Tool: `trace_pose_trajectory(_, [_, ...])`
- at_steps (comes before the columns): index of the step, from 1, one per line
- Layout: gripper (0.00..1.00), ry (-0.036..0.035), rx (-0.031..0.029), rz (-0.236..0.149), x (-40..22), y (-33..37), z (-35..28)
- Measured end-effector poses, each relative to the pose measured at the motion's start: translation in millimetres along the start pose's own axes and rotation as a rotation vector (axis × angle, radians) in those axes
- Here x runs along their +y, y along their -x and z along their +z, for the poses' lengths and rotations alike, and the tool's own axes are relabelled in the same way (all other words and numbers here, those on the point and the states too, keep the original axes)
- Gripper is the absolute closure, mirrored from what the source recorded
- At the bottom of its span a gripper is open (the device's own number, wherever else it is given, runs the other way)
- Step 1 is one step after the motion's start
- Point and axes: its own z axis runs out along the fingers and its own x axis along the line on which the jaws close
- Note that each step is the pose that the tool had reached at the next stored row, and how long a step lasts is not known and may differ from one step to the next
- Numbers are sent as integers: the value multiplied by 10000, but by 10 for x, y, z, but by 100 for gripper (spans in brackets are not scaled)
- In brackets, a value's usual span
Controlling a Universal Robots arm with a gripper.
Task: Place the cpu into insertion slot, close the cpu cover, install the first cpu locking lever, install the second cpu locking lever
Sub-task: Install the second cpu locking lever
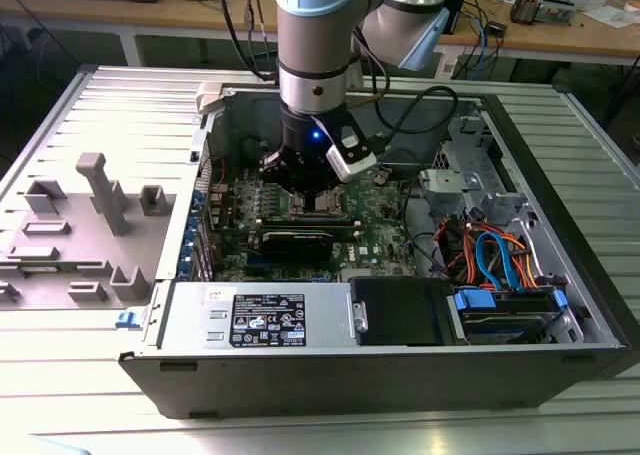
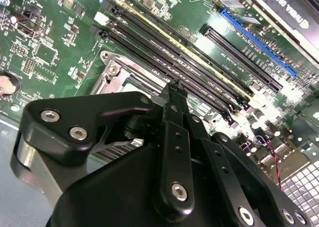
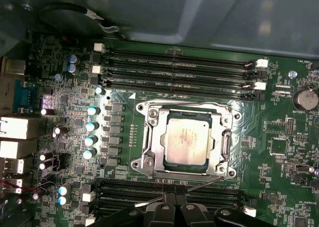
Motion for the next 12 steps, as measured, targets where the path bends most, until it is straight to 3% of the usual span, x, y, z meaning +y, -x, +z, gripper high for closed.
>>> trace_pose_trajectory(12, [89,9,-8,-268,-3,-83,7])
